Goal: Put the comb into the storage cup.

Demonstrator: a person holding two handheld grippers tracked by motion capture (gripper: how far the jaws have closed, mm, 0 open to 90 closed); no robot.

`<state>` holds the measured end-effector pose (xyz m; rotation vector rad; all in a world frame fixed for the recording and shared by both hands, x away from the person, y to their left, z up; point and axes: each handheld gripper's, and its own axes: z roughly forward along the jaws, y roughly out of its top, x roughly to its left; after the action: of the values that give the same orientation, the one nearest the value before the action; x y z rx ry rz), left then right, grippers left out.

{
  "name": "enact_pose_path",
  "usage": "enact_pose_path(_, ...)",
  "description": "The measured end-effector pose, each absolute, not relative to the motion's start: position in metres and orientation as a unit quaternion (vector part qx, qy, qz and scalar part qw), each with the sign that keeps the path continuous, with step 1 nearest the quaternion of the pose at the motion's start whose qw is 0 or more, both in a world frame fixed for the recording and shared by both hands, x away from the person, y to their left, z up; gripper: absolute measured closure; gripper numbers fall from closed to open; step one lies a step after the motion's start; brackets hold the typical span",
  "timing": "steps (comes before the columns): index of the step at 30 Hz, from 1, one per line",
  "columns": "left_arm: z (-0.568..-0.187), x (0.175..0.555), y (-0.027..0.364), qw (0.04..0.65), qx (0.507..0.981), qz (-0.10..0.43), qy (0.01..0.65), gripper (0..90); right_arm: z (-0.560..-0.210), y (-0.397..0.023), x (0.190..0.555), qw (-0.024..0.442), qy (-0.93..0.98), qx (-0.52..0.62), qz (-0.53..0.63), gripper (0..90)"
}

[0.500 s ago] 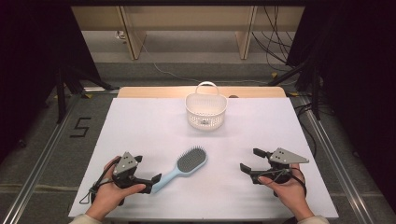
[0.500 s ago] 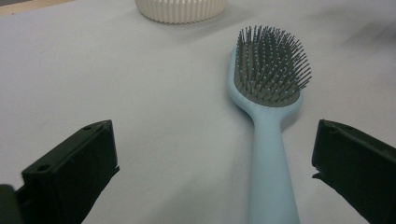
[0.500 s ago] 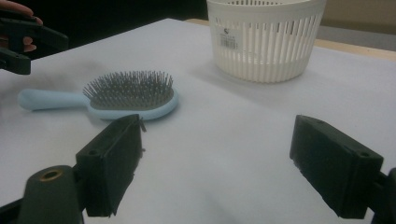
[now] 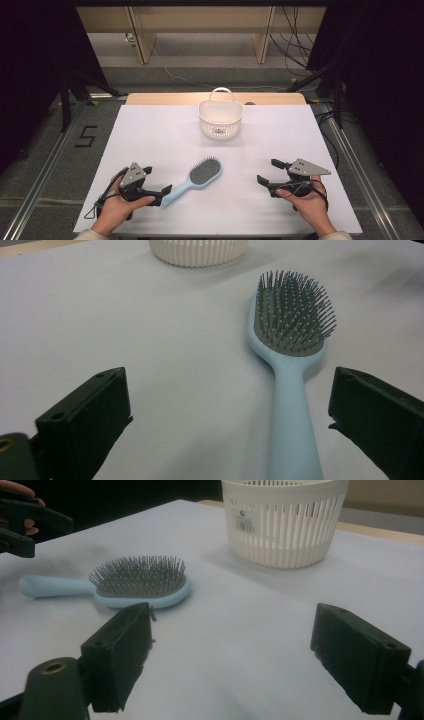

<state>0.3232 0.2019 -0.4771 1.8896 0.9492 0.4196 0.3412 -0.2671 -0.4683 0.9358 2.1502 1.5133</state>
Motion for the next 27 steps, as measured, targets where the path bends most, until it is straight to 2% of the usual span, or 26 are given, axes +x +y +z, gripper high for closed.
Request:
enact_pose_path(6,-0.476,0.323,0.204,0.473,0.769,0.176,0.391,6.5,-0.468,-0.267,0.341,0.174,0.758,0.331,0.534,17.6)
enact_pose_path(8,-0.476,0.324,0.205,0.476,0.765,0.181,0.395,16.2,-0.468,-0.267,0.341,0.175,0.758,0.331,0.533,17.6)
enact_pose_path(9,-0.475,0.324,0.206,0.477,0.763,0.181,0.395,16.2,-0.468,-0.267,0.341,0.175,0.758,0.331,0.533,17.6)
enact_pose_path(10,-0.475,0.324,0.208,0.471,0.764,0.19,0.399,25.5,-0.468,-0.267,0.341,0.175,0.759,0.332,0.533,17.6)
enact_pose_path(13,-0.474,0.324,0.21,0.463,0.768,0.197,0.396,45.9,-0.469,-0.267,0.341,0.175,0.759,0.331,0.533,17.6)
enact_pose_path(14,-0.474,0.324,0.211,0.461,0.77,0.194,0.397,45.9,-0.469,-0.267,0.341,0.174,0.759,0.331,0.532,17.6)
enact_pose_path(15,-0.475,0.324,0.211,0.454,0.773,0.194,0.397,57.6,-0.469,-0.267,0.341,0.175,0.759,0.331,0.532,17.6)
enact_pose_path(16,-0.475,0.324,0.211,0.454,0.773,0.194,0.397,61.9,-0.469,-0.267,0.341,0.175,0.759,0.331,0.532,17.6)
enact_pose_path(17,-0.475,0.324,0.211,0.451,0.776,0.195,0.396,61.9,-0.469,-0.267,0.341,0.175,0.759,0.331,0.532,17.6)
enact_pose_path(18,-0.474,0.324,0.212,0.442,0.779,0.197,0.398,70.8,-0.469,-0.267,0.341,0.174,0.759,0.331,0.533,17.6)
enact_pose_path(21,-0.474,0.324,0.213,0.438,0.78,0.197,0.401,81.5,-0.469,-0.267,0.341,0.175,0.759,0.331,0.532,17.6)
enact_pose_path(22,-0.473,0.324,0.214,0.436,0.781,0.195,0.403,81.5,-0.469,-0.267,0.341,0.175,0.759,0.331,0.532,17.6)
enact_pose_path(23,-0.472,0.324,0.214,0.435,0.781,0.194,0.405,88.2,-0.469,-0.267,0.341,0.175,0.759,0.331,0.533,17.6)
enact_pose_path(27,-0.471,0.324,0.215,0.421,0.785,0.195,0.41,89.7,-0.469,-0.267,0.341,0.174,0.76,0.331,0.532,17.6)
